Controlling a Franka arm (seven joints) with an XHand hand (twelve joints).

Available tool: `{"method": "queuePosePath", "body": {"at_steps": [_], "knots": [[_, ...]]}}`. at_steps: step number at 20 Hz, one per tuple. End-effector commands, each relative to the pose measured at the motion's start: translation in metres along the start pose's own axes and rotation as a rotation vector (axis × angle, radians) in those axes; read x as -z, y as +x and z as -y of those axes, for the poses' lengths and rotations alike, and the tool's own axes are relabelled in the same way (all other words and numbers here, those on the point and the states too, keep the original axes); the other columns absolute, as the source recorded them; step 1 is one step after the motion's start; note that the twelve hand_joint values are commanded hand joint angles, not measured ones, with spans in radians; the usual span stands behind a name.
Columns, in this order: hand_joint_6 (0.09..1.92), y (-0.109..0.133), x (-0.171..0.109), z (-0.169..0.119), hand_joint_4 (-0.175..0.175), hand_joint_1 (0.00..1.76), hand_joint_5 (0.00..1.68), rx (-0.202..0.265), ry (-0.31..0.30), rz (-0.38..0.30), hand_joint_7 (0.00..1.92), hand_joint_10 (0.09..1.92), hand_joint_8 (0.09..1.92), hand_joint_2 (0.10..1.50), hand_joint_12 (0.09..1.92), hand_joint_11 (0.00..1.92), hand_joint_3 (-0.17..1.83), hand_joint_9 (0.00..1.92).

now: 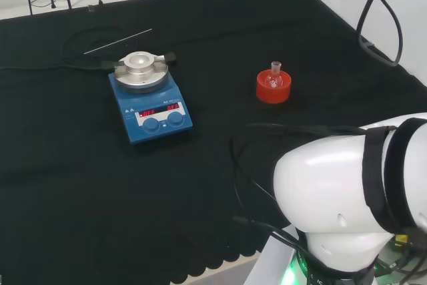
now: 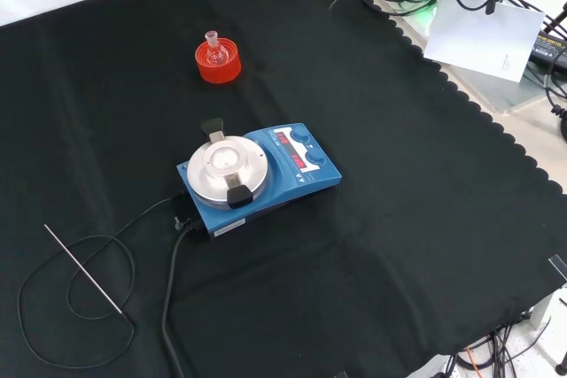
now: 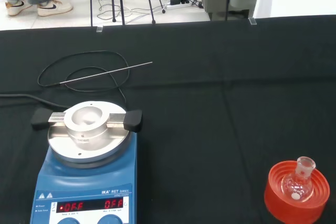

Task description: Pick up the round-bottom flask.

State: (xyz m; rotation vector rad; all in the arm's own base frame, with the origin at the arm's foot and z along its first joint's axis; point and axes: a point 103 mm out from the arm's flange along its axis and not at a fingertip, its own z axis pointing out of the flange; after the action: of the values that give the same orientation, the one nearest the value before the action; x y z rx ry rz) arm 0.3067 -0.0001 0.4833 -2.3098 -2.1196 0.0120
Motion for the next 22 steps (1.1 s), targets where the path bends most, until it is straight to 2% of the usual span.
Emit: {"method": "queuePosePath", "body": {"at_steps": [1, 3, 5, 15, 22], "knots": [[0.34, 0.000, 0.000, 0.000, -0.048, 0.19, 0.27, 0.000, -0.008, 0.008, 0.11, 0.69, 0.59, 1.13, 1.16, 0.00, 0.53, 0.17], [0.21, 0.000, -0.001, -0.001, -0.045, 0.18, 0.32, 0.001, -0.007, 0.007, 0.11, 0.70, 0.57, 1.21, 1.16, 0.00, 0.37, 0.17], [0.15, -0.001, -0.002, -0.002, -0.044, 0.18, 0.35, -0.002, -0.007, 0.011, 0.11, 0.69, 0.56, 1.25, 1.16, 0.00, 0.31, 0.17], [0.12, -0.012, -0.022, -0.016, -0.044, 0.18, 0.36, -0.037, 0.022, -0.004, 0.12, 0.69, 0.56, 1.26, 1.16, 0.00, 0.28, 0.17], [0.12, -0.030, -0.059, -0.034, -0.044, 0.18, 0.36, -0.085, 0.059, -0.018, 0.12, 0.69, 0.56, 1.26, 1.15, 0.00, 0.28, 0.17]]}}
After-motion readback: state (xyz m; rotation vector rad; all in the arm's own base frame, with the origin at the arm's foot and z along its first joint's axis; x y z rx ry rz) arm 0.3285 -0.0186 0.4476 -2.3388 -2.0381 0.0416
